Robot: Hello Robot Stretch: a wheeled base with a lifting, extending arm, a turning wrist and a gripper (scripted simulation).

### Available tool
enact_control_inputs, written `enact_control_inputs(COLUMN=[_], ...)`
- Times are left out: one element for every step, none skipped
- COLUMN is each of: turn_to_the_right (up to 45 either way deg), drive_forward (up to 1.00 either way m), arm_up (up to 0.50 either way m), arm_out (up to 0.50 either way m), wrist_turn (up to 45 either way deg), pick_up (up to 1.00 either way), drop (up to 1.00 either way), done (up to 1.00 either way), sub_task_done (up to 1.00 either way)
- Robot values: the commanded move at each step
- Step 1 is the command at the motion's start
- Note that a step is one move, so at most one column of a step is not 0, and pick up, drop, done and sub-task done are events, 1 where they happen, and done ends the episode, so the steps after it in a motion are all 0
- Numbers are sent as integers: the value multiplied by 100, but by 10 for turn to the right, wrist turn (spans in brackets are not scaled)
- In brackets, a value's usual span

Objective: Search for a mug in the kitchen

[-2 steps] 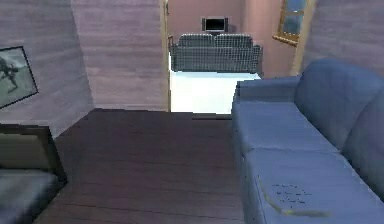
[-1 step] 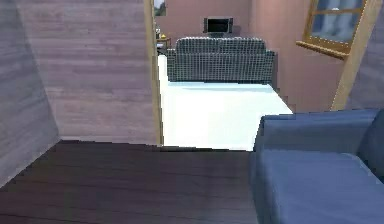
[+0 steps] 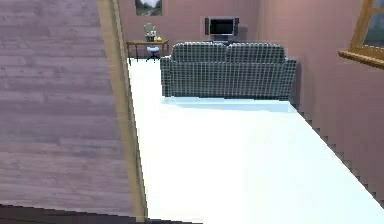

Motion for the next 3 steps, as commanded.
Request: enact_control_inputs(turn_to_the_right=[0, 0, 450], drive_forward=[100, 20, 0], arm_up=[0, 0, 0], arm_out=[0, 0, 0], wrist_turn=[0, 0, 0], pick_up=[0, 0, 0], drop=[0, 0, 0], done=[0, 0, 0], sub_task_done=[0, 0, 0])
